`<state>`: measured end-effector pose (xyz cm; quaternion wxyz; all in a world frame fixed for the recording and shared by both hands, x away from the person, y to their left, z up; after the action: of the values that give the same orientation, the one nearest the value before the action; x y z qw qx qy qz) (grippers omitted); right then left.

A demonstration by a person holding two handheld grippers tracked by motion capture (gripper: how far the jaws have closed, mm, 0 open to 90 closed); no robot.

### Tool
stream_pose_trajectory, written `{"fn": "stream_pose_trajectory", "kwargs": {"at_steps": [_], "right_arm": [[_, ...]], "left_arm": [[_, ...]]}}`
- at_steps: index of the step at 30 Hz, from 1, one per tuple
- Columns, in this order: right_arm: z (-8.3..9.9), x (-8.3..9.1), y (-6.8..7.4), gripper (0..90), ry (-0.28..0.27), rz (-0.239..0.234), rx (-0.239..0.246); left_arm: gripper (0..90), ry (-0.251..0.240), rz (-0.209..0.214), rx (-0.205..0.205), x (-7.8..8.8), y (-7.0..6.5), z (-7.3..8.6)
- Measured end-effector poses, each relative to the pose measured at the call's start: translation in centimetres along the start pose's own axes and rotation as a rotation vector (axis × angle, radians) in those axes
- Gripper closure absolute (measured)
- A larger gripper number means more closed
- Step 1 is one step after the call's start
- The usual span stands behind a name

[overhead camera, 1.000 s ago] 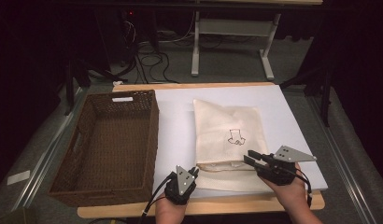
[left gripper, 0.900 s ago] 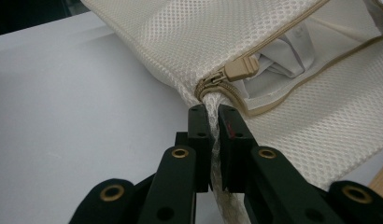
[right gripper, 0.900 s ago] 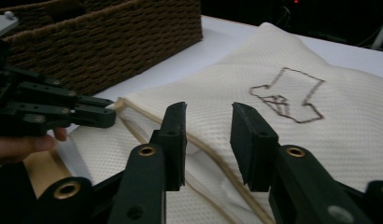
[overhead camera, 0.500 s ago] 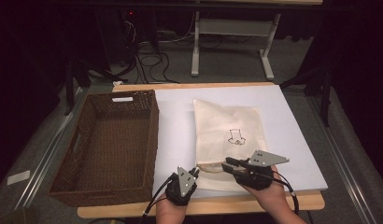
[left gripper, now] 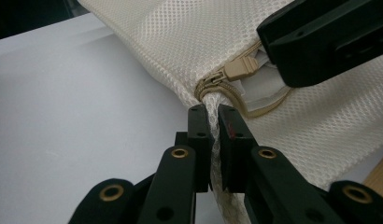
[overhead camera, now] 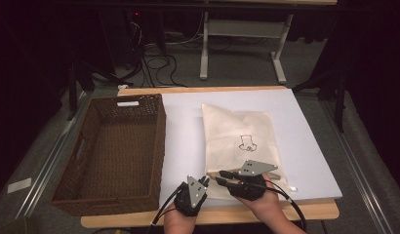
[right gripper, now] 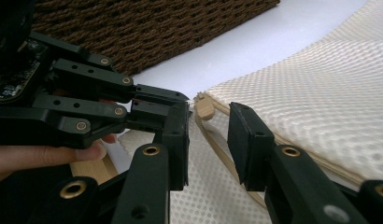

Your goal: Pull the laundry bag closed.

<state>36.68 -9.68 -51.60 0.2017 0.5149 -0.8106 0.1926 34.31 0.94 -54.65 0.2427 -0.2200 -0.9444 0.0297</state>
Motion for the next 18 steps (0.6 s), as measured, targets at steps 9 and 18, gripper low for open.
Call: {"fn": "stream_pose_trajectory", "kwargs": {"at_steps": [9, 18], "right_arm": [[0.1, -0.9, -0.1, 71.9, -0.002, -0.015, -0.028], [0.1, -1.3, 0.1, 77.7, -0.002, -0.013, -0.025]], "left_arm": [[84.4, 0.006, 0.002, -0.002, 0.0, -0.1, 0.1], [84.4, 0.009, 0.002, -0.008, -0.1, -0.2, 0.2]]}}
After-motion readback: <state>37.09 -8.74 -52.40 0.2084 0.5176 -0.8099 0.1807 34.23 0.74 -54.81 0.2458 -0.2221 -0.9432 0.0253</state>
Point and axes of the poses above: each handheld gripper's, and its own axes: x roughly backward along the jaws, z roughly out of its underside, y roughly to its left, the point moved 8 cm from there along -x, roughly forward along the jaws, and after that the axes turned 15 degrees about x, right-handed, at the moved point
